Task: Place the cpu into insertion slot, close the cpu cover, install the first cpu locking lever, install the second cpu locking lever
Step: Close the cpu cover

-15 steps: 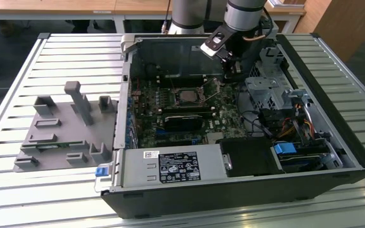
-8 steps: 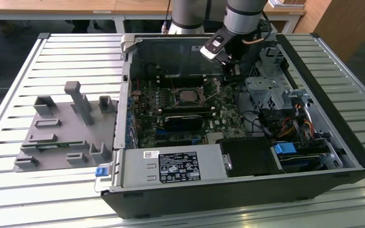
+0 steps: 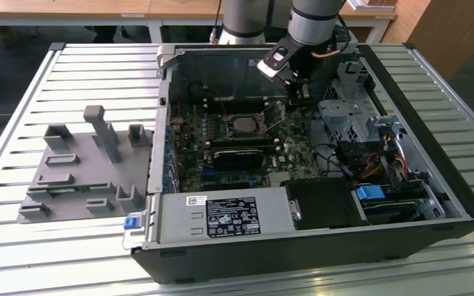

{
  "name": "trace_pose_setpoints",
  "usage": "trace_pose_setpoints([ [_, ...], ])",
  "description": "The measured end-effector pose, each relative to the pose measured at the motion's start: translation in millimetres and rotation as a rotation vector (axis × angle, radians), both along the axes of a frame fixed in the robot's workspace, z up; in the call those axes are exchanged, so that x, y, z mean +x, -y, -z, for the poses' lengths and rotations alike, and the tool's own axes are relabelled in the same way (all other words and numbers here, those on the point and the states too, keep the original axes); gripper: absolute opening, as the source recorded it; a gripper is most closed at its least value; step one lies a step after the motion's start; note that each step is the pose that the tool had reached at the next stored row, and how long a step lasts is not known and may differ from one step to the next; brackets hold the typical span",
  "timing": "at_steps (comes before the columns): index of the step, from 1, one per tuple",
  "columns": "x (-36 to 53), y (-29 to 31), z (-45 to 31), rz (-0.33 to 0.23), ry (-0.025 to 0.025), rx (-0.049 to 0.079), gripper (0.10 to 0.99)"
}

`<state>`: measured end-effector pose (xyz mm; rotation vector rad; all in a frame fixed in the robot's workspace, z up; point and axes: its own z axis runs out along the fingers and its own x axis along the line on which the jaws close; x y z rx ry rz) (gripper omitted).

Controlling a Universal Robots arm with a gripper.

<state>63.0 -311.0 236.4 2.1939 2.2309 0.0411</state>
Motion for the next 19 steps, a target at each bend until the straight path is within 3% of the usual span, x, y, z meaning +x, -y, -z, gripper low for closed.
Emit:
trace_pose_setpoints([
  [19, -10.8, 0.5, 0.0, 0.0, 0.0, 0.0, 0.106],
])
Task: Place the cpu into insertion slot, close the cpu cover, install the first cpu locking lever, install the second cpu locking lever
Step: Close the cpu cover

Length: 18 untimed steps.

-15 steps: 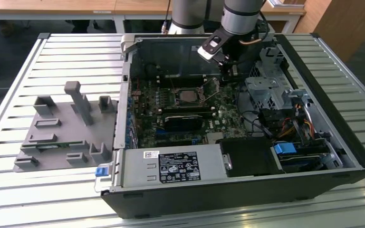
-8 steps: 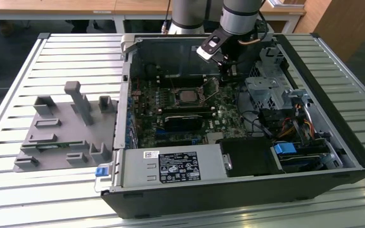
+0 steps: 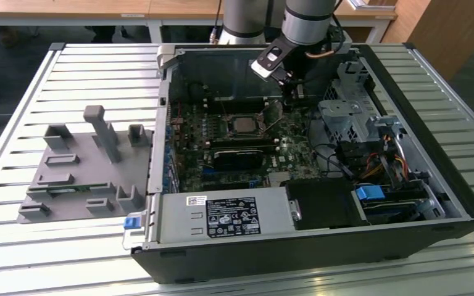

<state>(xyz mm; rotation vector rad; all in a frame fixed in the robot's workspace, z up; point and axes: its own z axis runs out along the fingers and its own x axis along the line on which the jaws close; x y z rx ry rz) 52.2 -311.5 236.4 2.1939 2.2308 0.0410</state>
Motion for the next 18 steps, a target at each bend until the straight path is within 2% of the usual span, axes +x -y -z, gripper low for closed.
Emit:
trace_pose_setpoints([
  [14, -20.6, 0.5, 0.0, 0.0, 0.0, 0.0, 0.106],
  [18, -24.2, 0.6, 0.0, 0.0, 0.0, 0.0, 0.106],
])
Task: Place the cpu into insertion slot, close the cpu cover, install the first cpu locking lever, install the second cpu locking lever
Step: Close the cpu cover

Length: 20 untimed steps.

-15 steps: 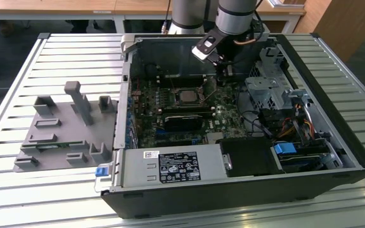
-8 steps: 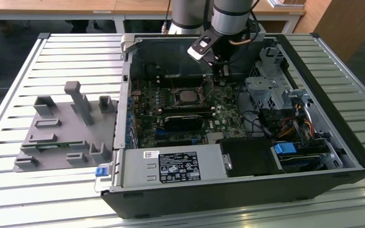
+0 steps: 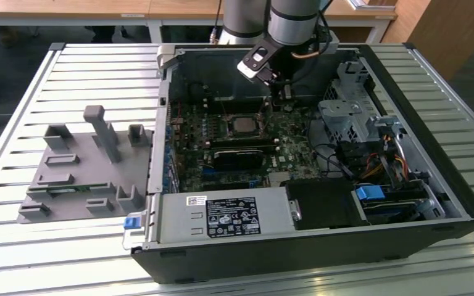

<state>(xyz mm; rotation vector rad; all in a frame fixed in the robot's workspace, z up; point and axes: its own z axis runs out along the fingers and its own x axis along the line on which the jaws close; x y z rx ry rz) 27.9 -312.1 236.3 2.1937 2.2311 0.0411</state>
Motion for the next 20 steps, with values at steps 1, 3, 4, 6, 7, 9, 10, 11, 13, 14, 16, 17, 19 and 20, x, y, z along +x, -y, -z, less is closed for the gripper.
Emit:
trace_pose_setpoints([
  [1, -0.9, 0.0, 0.0, 0.0, 0.0, 0.0, 0.106],
  [3, -2.8, 0.0, 0.0, 0.0, 0.0, 0.0, 0.106],
  [4, -3.6, 0.0, 0.0, 0.0, 0.0, 0.0, 0.106],
  [6, -5.4, 0.0, 0.0, 0.0, 0.0, 0.0, 0.106],
  [7, -6.6, 0.0, 0.0, 0.0, 0.0, 0.0, 0.106],
  [9, -9.1, 0.0, 0.1, 0.0, 0.0, 0.0, 0.106],
  [10, -10.5, 0.0, 0.1, 0.0, 0.0, 0.0, 0.106],
  [11, -12.0, 0.0, 0.1, 0.0, 0.0, 0.0, 0.106],
  [13, -15.1, 0.0, 0.3, 0.0, 0.0, 0.0, 0.106],
  [14, -16.6, 0.0, 0.3, 0.0, 0.0, 0.0, 0.106],
  [16, -19.9, 0.0, 0.5, 0.0, 0.0, 0.0, 0.106],
  [17, -21.5, 0.0, 0.6, 0.0, -0.0001, 0.0, 0.106],
  [19, -24.4, 0.0, 0.9, 0.0, -0.0001, 0.0, 0.106],
  [20, -25.8, 0.0, 1.2, 0.0, 0.0, 0.0, 0.106],
])
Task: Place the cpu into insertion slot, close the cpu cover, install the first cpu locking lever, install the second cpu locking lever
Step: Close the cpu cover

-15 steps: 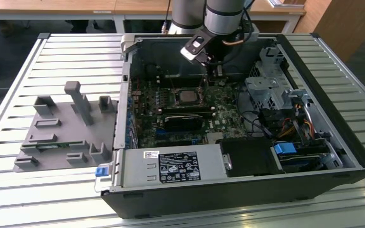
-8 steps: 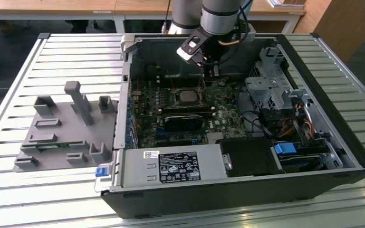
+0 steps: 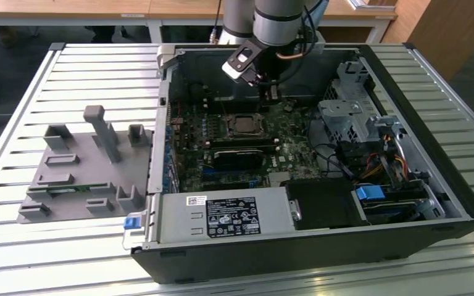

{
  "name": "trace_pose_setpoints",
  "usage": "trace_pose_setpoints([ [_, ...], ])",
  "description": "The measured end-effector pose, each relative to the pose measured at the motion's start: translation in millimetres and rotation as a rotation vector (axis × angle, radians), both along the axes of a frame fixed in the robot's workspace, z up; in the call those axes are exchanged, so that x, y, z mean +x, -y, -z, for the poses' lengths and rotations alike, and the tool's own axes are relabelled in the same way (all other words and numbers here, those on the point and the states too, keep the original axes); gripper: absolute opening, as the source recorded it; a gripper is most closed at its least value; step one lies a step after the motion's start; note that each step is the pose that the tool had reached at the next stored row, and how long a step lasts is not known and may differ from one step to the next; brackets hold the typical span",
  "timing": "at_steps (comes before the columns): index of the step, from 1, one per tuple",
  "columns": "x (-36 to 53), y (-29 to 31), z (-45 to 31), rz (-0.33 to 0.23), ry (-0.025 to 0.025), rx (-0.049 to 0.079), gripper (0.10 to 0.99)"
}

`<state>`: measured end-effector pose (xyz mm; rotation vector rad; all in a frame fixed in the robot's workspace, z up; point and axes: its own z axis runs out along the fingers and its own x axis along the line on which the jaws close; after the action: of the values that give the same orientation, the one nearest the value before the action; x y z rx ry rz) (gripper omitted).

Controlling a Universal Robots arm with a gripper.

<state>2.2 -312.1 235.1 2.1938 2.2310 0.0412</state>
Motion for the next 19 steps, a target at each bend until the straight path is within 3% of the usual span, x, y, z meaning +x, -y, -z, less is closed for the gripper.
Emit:
trace_pose_setpoints([
  [11, -5.9, 0.1, 7.6, 0.0, -0.0021, 0.0, 0.106],
  [19, -11.8, 2.3, 8.7, 0.0, -0.0023, 0.0, 0.106],
])
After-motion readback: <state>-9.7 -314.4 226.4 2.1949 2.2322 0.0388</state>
